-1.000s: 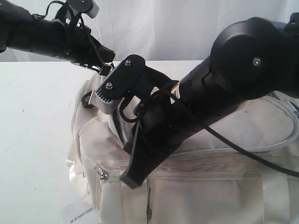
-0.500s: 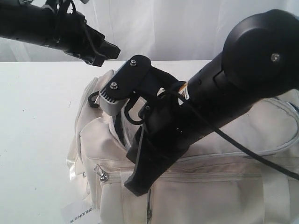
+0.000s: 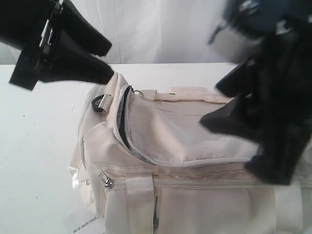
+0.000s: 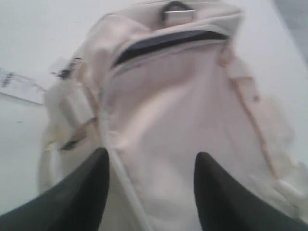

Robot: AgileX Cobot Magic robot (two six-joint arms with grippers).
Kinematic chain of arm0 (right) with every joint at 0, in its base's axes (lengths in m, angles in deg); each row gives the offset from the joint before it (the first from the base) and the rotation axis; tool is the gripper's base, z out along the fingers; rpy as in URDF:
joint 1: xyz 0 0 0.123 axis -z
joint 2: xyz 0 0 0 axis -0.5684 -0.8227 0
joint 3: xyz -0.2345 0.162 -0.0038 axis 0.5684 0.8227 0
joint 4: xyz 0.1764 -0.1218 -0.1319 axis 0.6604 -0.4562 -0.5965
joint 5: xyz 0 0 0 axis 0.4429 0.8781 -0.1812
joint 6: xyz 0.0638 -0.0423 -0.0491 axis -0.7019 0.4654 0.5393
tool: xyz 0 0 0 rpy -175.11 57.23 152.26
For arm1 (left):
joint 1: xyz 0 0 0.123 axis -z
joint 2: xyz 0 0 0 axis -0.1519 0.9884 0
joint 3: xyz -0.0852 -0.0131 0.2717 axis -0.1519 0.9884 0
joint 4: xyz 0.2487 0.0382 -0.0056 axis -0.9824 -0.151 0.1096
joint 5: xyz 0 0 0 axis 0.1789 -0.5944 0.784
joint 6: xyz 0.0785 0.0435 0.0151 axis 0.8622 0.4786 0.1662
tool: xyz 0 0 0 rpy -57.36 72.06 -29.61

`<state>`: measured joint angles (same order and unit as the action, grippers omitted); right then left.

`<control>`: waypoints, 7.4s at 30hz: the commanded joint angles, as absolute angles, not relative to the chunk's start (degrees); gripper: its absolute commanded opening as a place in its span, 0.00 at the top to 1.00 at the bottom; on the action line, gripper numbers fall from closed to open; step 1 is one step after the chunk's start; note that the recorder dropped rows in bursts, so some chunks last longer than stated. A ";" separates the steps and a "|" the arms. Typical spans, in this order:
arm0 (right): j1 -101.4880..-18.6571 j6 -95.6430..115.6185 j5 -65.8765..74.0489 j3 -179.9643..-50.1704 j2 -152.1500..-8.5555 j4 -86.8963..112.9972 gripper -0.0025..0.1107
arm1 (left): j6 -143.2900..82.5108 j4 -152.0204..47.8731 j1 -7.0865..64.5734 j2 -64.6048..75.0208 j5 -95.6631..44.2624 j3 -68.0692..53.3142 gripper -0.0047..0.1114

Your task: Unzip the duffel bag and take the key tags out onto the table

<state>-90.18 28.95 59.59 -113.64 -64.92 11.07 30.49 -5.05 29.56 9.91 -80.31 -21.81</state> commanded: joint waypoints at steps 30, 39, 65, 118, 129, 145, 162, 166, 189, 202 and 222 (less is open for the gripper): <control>-90.05 -4.95 49.32 -103.98 -50.40 -25.74 0.61 | 7.55 -47.24 65.51 22.66 -62.33 -22.10 0.69; -90.05 -6.15 49.32 -103.98 -50.40 -25.74 0.61 | 7.95 -52.07 65.40 22.78 -43.15 -22.79 0.96; -90.05 -7.64 49.93 -103.98 -50.40 -25.74 0.61 | 7.51 -31.90 35.09 47.53 -12.79 -35.70 0.65; -90.05 -12.12 48.73 -101.47 -48.41 -32.48 0.61 | 16.17 -21.98 62.71 44.56 -76.85 -27.52 0.96; -90.05 -12.61 48.73 -101.47 -48.04 -32.48 0.61 | 4.27 -38.16 61.68 40.12 -53.56 -36.15 0.96; -90.05 -13.49 48.63 -101.47 -48.04 -32.48 0.61 | -20.88 -39.83 53.83 46.38 -66.47 -41.72 0.42; -90.05 -13.49 48.63 -101.47 -48.04 -32.48 0.61 | -19.33 -32.47 53.97 54.66 -71.10 -46.03 0.96; -90.05 -13.49 48.63 -101.47 -48.04 -32.48 0.61 | -19.33 -32.39 53.97 53.11 -73.81 -49.61 0.96; -90.05 -13.46 48.84 -101.47 -48.04 -32.79 0.61 | -21.11 -43.58 50.87 34.26 -79.41 -52.18 0.96; -90.05 -13.67 48.84 -101.47 -48.04 -32.83 0.61 | -24.12 -48.16 38.28 24.75 -86.91 -52.18 0.96; -90.05 -14.10 48.84 -101.47 -48.04 -32.83 0.61 | -25.05 -53.08 32.76 24.76 -86.24 -40.94 0.96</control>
